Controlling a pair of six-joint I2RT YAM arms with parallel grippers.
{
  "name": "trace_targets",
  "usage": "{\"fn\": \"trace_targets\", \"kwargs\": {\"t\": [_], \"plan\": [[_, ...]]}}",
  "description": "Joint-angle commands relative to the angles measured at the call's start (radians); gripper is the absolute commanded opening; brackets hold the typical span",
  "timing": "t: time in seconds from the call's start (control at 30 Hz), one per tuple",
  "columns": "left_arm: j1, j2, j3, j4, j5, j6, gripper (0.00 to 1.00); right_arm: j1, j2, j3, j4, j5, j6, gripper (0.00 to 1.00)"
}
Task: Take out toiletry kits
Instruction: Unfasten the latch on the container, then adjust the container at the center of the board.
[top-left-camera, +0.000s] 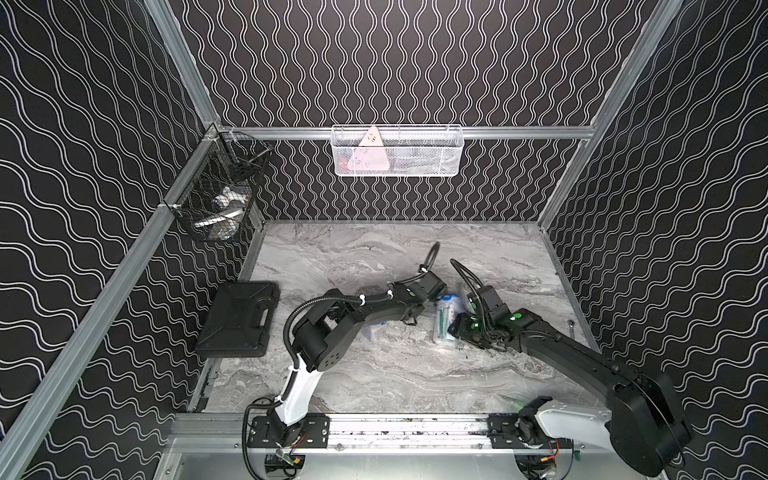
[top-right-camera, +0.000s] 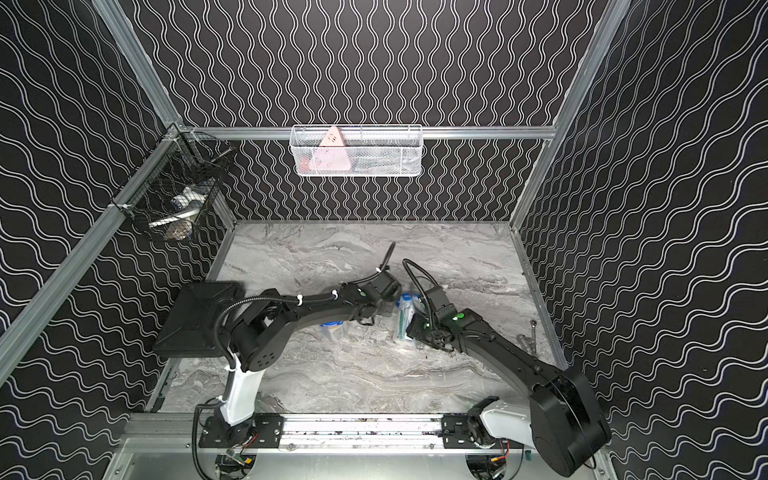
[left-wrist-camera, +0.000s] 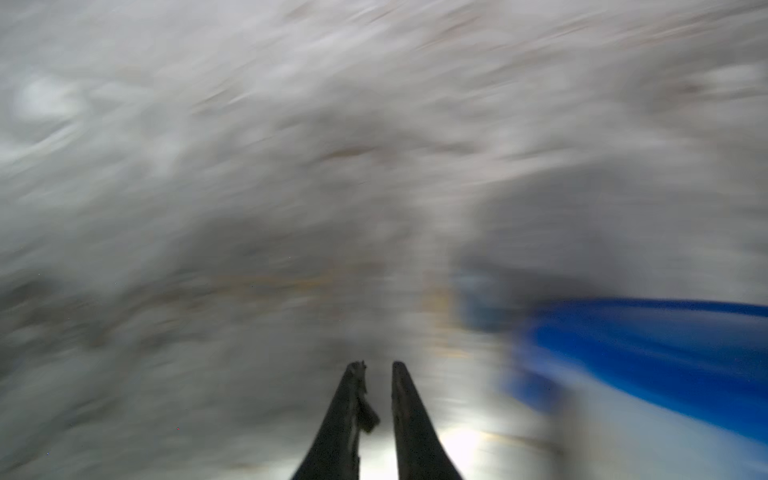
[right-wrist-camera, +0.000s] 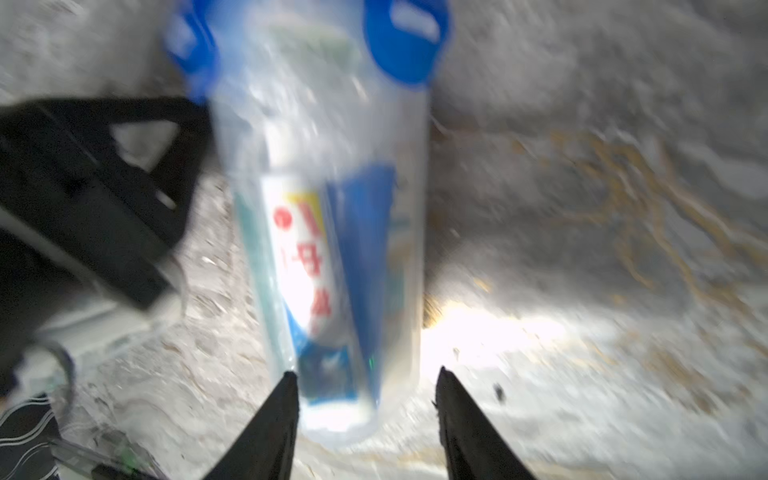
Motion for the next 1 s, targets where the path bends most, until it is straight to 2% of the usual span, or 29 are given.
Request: {"fn": "trace_targets", "kwargs": {"t": [0.0, 0.07, 0.13, 0.2, 0.27, 0.4, 0.5, 0.7, 0.9, 0.97], "plan": [[-0.006, -0.032, -0.007, -0.027, -0.008, 0.048, 0.21, -0.009, 0.009, 0.019, -0.205, 0.003, -0.016, 0.34], [-0.006, -0.038, -0.009, -0.028, 0.025, 0.048, 0.21, -0.011, 0.028, 0.049, -0.239, 0.013, -0.033, 0.41], [-0.006, -0.066, -0.027, -0.020, 0.061, 0.028, 0.23, -0.006, 0.006, 0.080, -0.255, 0.012, -0.036, 0.61], [-0.007, -0.109, -0.045, -0.017, 0.075, 0.006, 0.25, 0.000, -0.038, 0.100, -0.256, 0.013, -0.036, 0.73], [-0.006, -0.156, -0.054, -0.033, 0.077, -0.019, 0.29, 0.001, -0.051, 0.120, -0.256, 0.027, -0.042, 0.80], [-0.007, -0.225, -0.027, -0.096, 0.082, -0.051, 0.38, 0.014, 0.022, 0.174, -0.239, 0.024, -0.061, 0.94], [-0.004, -0.266, -0.029, -0.102, 0.115, -0.061, 0.41, 0.033, 0.093, 0.199, -0.173, 0.039, -0.051, 0.95], [0.016, -0.296, -0.055, -0.098, 0.167, -0.063, 0.49, 0.074, 0.207, 0.194, -0.053, 0.081, -0.025, 0.91], [0.023, -0.277, -0.076, -0.085, 0.202, -0.086, 0.50, 0.090, 0.323, 0.233, -0.064, 0.158, -0.048, 0.86], [0.023, -0.275, -0.082, -0.077, 0.209, -0.094, 0.50, 0.091, 0.369, 0.250, -0.081, 0.183, -0.052, 0.81]]}}
